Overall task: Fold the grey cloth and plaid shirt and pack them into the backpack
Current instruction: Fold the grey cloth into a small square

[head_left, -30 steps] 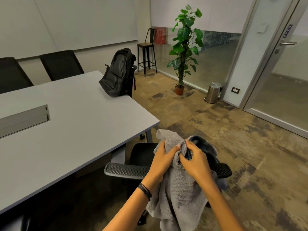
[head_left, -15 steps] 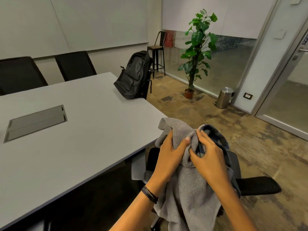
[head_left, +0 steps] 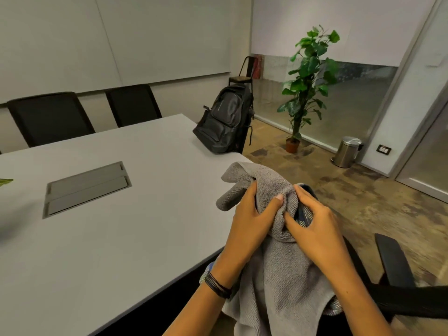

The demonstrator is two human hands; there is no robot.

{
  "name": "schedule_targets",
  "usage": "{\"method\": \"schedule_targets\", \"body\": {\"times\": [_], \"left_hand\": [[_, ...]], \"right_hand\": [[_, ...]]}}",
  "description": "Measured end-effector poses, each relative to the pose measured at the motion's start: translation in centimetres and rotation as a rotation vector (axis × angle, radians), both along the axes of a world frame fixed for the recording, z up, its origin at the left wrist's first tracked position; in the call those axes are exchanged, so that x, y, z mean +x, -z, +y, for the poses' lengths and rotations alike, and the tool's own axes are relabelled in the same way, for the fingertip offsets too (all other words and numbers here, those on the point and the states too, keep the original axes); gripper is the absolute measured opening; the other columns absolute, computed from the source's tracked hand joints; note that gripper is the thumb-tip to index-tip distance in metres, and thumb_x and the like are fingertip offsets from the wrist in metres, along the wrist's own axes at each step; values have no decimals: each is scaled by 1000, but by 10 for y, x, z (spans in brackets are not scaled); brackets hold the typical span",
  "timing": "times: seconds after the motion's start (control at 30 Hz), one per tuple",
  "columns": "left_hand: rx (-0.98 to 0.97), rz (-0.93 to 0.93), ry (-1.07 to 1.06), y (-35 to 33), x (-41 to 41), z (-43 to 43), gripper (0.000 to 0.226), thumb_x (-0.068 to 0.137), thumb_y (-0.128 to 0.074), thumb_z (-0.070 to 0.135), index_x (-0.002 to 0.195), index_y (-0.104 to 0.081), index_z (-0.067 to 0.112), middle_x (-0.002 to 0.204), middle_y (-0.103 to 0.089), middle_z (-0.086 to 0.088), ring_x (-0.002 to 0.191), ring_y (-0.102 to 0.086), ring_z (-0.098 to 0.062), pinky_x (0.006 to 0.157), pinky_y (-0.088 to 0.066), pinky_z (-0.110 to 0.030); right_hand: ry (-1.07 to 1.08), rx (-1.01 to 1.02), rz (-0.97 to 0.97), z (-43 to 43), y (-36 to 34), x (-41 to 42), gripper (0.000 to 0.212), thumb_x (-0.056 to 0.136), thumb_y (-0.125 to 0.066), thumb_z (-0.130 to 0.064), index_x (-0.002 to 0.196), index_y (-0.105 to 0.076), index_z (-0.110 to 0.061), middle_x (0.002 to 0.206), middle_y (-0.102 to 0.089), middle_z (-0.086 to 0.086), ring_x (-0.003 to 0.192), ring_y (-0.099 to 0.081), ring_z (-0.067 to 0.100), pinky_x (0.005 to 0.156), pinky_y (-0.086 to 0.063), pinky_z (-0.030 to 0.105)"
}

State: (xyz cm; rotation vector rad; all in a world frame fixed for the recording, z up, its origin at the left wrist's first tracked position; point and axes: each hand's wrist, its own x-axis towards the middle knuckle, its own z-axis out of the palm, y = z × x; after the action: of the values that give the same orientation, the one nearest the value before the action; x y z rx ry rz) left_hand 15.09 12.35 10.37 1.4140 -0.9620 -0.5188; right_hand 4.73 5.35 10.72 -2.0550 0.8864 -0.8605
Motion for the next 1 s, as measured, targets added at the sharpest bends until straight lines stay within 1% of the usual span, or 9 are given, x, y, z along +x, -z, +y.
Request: {"method": "schedule_targets", "body": {"times": [0.07,0.13,0.3,0.43,0.5,0.57,0.7,0.87,1.0], "left_hand": [[0,7,-2,-4,16,13,23,91,-57,30,106,-53,47,97,-62,34,96,-58,15,77,-44,-2],[-13,25,-15,-4,33,24,23,91,-57,27,105,-53,46,96,-62,33,95,-58,15,75,-44,-2],[-14,80,-64,0,69,41,27,92,-55,30,118,-51,36,113,-61,18,104,-59,5,85,-48,-10],[-12,88,-122,-1,101,46,32,91,-55,31,123,-52,32,119,-62,11,107,-59,-1,92,-48,-18],[-19,94,-154,-2,119,46,29,91,-55,31,120,-53,34,117,-62,12,107,-60,-2,92,-48,-21],[-18,98,-190,-2,138,46,27,91,-55,32,118,-52,36,116,-62,14,106,-59,0,92,-48,-20],[-19,103,-268,-2,184,42,31,91,-55,31,122,-51,34,119,-61,14,107,-59,0,94,-47,-22],[-8,80,-379,-8,251,32,24,91,-55,29,111,-52,44,112,-61,20,105,-59,4,93,-47,-19],[-6,75,-500,-13,303,22,31,91,-56,29,121,-54,32,117,-63,13,107,-60,-1,98,-48,-28]], "right_hand": [[-25,-3,0,11,-4,17,63,81,-67,-12,138,-41,-12,144,-42,0,133,-36,9,103,-27,16],[-50,-13,11,21,-7,35,63,82,-67,-12,138,-41,-12,144,-42,1,133,-36,10,103,-27,16],[-95,-37,34,36,-11,77,65,81,-68,-17,139,-40,-14,145,-41,2,134,-36,13,109,-31,25],[-127,-42,34,37,-13,113,66,81,-68,-19,140,-39,-15,145,-41,0,133,-37,12,106,-31,22],[-157,-52,40,34,-14,134,66,80,-68,-20,140,-40,-15,145,-41,0,133,-38,12,106,-31,22],[-190,-58,39,31,-15,156,65,80,-68,-20,139,-41,-15,145,-42,1,133,-39,12,107,-32,23],[-278,-43,23,21,-15,209,64,81,-68,-19,139,-41,-14,144,-43,2,132,-40,13,107,-33,23],[-395,-19,1,3,-16,286,64,81,-67,-18,139,-41,-15,143,-44,3,131,-41,14,108,-34,26],[-499,10,-12,-13,-19,347,63,82,-67,-19,139,-40,-15,144,-44,3,132,-40,15,110,-34,29]]}}
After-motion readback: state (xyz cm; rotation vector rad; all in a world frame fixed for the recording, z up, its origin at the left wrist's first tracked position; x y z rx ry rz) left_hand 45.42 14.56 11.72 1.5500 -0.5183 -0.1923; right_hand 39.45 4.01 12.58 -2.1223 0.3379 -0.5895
